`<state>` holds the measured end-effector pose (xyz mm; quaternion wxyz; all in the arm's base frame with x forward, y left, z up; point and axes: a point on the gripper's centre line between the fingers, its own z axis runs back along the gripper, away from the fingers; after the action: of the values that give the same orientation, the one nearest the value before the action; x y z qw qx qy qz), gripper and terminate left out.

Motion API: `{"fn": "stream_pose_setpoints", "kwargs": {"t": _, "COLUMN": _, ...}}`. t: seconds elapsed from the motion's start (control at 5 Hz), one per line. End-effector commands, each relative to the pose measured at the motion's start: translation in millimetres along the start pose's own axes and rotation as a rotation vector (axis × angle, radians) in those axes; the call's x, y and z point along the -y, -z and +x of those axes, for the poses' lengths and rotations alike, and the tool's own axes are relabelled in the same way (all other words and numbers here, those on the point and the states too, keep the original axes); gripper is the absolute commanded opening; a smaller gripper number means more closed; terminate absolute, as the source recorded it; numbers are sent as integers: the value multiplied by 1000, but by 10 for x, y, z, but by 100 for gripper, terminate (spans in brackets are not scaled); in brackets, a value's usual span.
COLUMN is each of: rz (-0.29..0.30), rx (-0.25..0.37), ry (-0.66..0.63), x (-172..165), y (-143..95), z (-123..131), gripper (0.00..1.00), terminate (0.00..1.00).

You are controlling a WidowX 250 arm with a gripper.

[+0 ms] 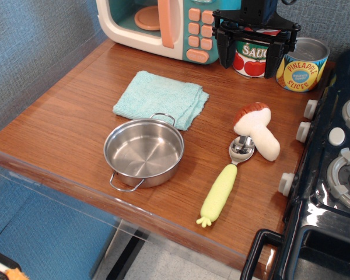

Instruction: Move the blue cloth to the back left corner

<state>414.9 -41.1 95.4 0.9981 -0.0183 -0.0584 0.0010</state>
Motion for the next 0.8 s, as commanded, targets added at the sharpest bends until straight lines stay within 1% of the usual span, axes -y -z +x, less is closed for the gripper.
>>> {"fn": "stream_pose_setpoints", "kwargs": {"t": 0.0, "rz": 0, "rx": 0, "ry": 0, "x": 0, "y": 0, "z": 0, "gripper": 100, "terminate": 0}}
{"fn": "stream_pose_setpoints", "kwargs": {"t": 0.2, "rz": -22, "rx": 5, "ry": -90, "x": -268, "y": 13, "z": -33, "gripper": 100, "terminate": 0}}
{"fn": "stream_pose_setpoints", "kwargs": {"t": 0.4, "rz": -11, "rx": 6, "ry": -154, "x": -581, "y": 46, "z": -110, "gripper": 100, "terminate": 0}}
{"fn": "stream_pose_setpoints", "kwargs": {"t": 0.6, "rz": 52, "rx": 22, "ry": -207, "x": -974, "y": 113, "z": -297, "gripper": 100, "terminate": 0}}
